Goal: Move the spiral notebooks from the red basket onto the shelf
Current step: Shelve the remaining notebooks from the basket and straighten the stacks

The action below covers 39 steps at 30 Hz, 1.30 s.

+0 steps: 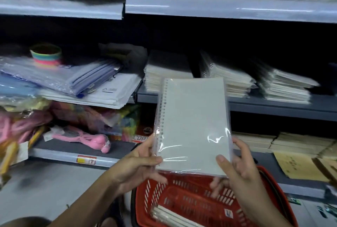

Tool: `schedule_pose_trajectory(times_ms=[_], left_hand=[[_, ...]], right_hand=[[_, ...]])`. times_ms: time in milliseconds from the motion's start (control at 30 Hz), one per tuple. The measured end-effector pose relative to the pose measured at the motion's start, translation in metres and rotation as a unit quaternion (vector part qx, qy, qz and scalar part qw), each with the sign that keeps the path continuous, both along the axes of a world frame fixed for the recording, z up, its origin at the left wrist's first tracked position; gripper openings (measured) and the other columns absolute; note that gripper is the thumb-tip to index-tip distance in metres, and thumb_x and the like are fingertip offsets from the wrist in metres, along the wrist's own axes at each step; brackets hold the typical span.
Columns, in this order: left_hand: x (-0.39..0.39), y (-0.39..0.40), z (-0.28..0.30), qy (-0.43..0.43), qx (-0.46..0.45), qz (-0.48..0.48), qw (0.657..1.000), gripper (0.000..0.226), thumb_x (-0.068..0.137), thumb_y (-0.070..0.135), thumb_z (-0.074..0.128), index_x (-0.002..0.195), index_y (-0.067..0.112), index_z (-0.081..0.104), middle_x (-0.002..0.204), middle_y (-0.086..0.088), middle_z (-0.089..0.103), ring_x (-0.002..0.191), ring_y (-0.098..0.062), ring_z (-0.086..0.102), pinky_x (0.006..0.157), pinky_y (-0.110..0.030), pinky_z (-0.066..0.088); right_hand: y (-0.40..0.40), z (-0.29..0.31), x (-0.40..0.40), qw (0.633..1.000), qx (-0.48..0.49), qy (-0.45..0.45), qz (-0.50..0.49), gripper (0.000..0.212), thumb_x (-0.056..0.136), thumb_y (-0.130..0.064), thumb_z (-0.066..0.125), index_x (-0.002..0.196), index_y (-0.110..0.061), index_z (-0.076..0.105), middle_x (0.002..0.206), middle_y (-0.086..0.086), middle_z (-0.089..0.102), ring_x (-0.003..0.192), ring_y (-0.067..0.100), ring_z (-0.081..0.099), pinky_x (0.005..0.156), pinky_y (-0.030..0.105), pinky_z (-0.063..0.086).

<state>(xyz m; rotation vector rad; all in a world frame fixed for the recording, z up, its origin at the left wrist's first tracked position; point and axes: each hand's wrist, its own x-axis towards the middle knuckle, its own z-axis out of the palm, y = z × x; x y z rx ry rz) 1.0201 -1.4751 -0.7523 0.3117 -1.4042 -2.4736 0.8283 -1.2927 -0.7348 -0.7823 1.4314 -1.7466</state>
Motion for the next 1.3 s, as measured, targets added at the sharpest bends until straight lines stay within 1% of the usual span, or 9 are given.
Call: schedule_pose_trajectory(times_ms=[133,367,633,767,833,933,1033,1133,1300], left_hand=[[0.0,-0.012,0.015,0.029,-0.014,0.074,0.997,0.057,0.094,-0.012,0.045,0.133,0.026,0.061,0.129,-0.005,0.066,0.09,-0.024,0.072,0.064,-0.039,0.064],[-0.011,-0.034,0.026,0.051,-0.036,0.213,0.975,0.062,0.088,-0.003,0.053,0.143,0.025,0.051,0.137,-0.006,0.063,0.096,-0.024,0.072,0.064,-0.033,0.064],[-0.027,-0.054,0.038,0.06,-0.002,0.3,0.952,0.055,0.086,0.001,0.056,0.138,0.019,0.057,0.128,-0.008,0.069,0.091,-0.02,0.073,0.063,-0.031,0.063],[-0.037,-0.068,0.05,0.063,0.002,0.348,0.935,0.049,0.086,0.01,0.059,0.134,0.022,0.061,0.131,-0.01,0.066,0.084,-0.017,0.072,0.049,-0.023,0.055],[-0.039,-0.074,0.056,0.076,0.014,0.37,0.926,0.052,0.084,0.012,0.061,0.135,0.017,0.058,0.131,-0.01,0.066,0.091,-0.018,0.071,0.057,-0.023,0.058],[-0.037,-0.077,0.064,0.097,0.006,0.387,0.917,0.056,0.08,0.007,0.064,0.135,0.014,0.057,0.122,-0.012,0.071,0.105,-0.021,0.071,0.077,-0.024,0.06],[-0.037,-0.079,0.068,0.058,-0.063,0.436,0.896,0.057,0.074,0.001,0.074,0.128,0.013,0.061,0.112,-0.016,0.073,0.108,-0.027,0.07,0.095,-0.034,0.056],[-0.044,-0.084,0.067,0.025,-0.115,0.505,0.855,0.046,0.07,-0.001,0.082,0.113,0.007,0.066,0.1,-0.026,0.072,0.085,-0.028,0.074,0.081,-0.034,0.062],[-0.061,-0.102,0.066,-0.021,-0.196,0.541,0.817,0.024,0.081,0.006,0.078,0.105,0.005,0.071,0.081,-0.023,0.071,0.061,-0.024,0.067,0.053,-0.024,0.057]], right_hand=[[-0.021,0.008,-0.004,1.0,-0.021,0.011,-0.01,0.06,0.086,-0.017,0.061,0.14,-0.037,0.045,0.103,0.014,0.074,0.056,0.038,0.064,0.048,0.042,0.056],[-0.063,0.007,-0.012,0.999,-0.047,-0.005,-0.024,0.053,0.097,-0.011,0.054,0.146,-0.03,0.046,0.128,0.011,0.065,0.06,0.036,0.066,0.049,0.038,0.056],[-0.098,0.022,-0.02,0.998,-0.058,-0.012,-0.031,0.045,0.099,-0.011,0.053,0.138,-0.033,0.053,0.109,0.014,0.073,0.056,0.029,0.065,0.045,0.033,0.054],[-0.125,0.038,-0.03,0.998,-0.052,-0.035,-0.027,0.045,0.098,-0.012,0.055,0.141,-0.026,0.052,0.094,0.014,0.076,0.055,0.024,0.066,0.049,0.031,0.056],[-0.139,0.045,-0.034,0.998,-0.04,-0.053,-0.024,0.051,0.097,-0.013,0.06,0.145,-0.02,0.046,0.083,0.011,0.077,0.058,0.024,0.068,0.056,0.03,0.057],[-0.148,0.048,-0.033,0.995,-0.057,-0.075,-0.019,0.064,0.089,-0.008,0.069,0.144,-0.021,0.04,0.092,0.016,0.076,0.074,0.03,0.073,0.076,0.037,0.059],[-0.149,0.045,-0.028,0.994,-0.088,-0.057,-0.043,0.053,0.084,0.003,0.068,0.128,-0.015,0.044,0.099,0.018,0.075,0.085,0.037,0.075,0.081,0.043,0.061],[-0.154,0.037,-0.028,0.991,-0.103,-0.031,-0.083,0.038,0.081,0.007,0.068,0.111,-0.008,0.05,0.096,0.017,0.076,0.077,0.035,0.076,0.067,0.037,0.064],[-0.173,0.033,-0.036,0.979,-0.095,0.009,-0.181,0.03,0.082,-0.004,0.075,0.108,-0.005,0.06,0.075,0.019,0.073,0.058,0.028,0.07,0.049,0.029,0.057]])
